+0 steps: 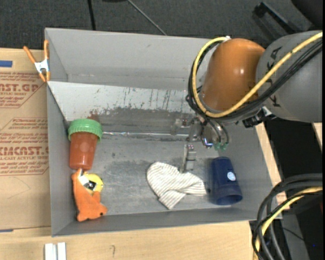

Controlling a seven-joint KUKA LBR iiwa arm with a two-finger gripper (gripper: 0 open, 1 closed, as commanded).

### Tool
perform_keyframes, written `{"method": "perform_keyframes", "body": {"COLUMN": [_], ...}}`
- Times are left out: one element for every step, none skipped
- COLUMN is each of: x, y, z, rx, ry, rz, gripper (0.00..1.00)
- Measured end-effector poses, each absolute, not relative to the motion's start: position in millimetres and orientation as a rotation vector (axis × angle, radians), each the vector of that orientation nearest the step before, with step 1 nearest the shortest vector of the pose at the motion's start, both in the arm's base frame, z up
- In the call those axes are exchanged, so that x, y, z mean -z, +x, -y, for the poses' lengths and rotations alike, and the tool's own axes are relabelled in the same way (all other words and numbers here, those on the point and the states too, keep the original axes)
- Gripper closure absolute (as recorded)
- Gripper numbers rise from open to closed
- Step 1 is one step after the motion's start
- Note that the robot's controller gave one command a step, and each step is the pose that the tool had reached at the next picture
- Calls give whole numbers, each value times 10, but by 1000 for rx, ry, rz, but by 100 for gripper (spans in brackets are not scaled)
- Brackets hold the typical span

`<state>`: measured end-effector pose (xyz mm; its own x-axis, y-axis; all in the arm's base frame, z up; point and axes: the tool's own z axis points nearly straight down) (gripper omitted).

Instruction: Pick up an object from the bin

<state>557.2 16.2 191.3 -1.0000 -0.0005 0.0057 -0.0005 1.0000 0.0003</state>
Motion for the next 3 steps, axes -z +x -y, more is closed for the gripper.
{"method": "perform_keyframes", "body": {"x": [-1962, -1481, -706], "y": [5586, 5457, 5217], "z": [-163, -98, -271], "rx": [1, -1, 1], "ry": [0, 105, 269], "rz": [3143, 3147, 3132], "gripper": [0, 0, 100]}}
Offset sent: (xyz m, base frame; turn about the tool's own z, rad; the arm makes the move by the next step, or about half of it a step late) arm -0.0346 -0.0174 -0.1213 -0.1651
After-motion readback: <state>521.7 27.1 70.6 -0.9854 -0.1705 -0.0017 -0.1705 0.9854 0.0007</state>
